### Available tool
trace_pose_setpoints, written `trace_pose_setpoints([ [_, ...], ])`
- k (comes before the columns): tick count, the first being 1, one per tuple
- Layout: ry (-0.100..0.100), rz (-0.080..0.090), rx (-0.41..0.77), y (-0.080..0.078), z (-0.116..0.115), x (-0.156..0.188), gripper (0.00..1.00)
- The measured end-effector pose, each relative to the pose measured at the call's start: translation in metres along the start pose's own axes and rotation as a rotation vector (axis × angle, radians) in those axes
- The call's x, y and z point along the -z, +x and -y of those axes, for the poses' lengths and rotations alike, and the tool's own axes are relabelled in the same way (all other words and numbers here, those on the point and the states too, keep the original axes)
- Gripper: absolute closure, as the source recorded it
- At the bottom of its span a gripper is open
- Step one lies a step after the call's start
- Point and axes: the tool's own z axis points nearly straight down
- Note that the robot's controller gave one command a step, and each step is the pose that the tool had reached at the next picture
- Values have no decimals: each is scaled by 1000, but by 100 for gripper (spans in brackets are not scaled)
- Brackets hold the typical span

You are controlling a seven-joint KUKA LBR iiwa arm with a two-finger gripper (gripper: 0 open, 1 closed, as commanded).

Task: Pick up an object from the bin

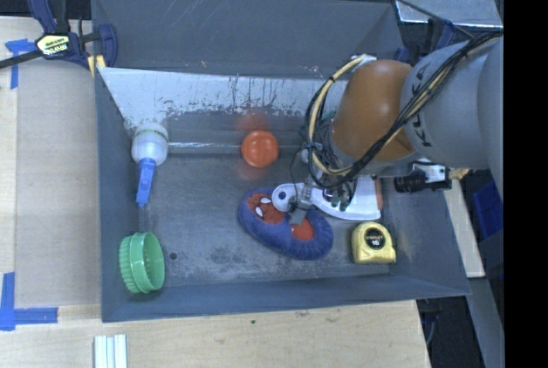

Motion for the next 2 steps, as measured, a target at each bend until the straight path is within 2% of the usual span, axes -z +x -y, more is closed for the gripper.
trace_pose_setpoints([
  [1, 5, 2, -9, 0, 7, -2, 100],
  [2, 1, 14, -44, -26, -20, 101, 100],
])
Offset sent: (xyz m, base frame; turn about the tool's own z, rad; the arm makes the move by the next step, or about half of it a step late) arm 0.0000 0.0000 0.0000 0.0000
